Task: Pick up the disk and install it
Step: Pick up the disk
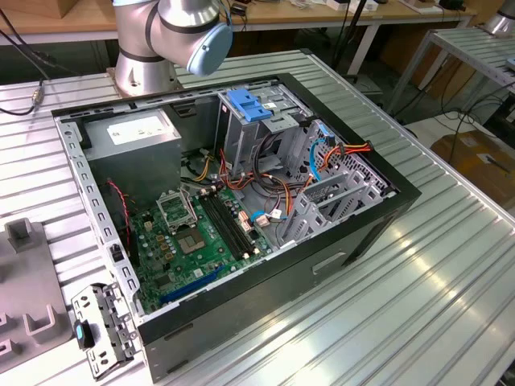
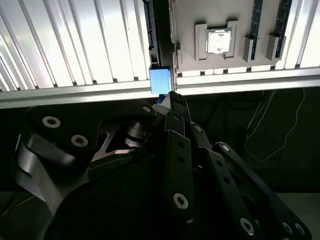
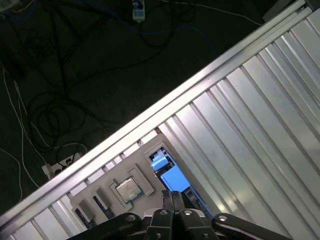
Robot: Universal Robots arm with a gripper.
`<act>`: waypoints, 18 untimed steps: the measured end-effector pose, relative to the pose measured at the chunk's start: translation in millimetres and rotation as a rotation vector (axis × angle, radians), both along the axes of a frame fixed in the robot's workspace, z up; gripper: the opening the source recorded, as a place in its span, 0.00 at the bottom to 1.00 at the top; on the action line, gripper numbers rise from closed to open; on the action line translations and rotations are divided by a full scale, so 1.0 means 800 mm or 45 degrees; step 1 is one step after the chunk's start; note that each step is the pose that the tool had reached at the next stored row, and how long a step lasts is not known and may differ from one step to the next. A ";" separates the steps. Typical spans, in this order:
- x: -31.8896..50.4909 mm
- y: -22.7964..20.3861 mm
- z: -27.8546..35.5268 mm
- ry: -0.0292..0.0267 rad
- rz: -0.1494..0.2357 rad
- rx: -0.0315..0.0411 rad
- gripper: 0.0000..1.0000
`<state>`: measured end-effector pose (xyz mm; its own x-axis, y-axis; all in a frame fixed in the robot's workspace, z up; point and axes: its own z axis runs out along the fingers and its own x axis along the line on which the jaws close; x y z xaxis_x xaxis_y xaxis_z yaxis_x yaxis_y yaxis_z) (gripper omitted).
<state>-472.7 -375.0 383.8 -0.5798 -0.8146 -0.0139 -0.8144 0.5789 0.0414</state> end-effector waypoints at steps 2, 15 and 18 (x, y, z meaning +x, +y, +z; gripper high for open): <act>0.000 0.0001 -0.0011 -0.0012 0.049 0.0000 0.11; 0.000 0.0001 -0.0057 -0.0250 0.344 0.0002 0.11; 0.000 0.0000 -0.0058 -0.0250 0.351 0.0002 0.18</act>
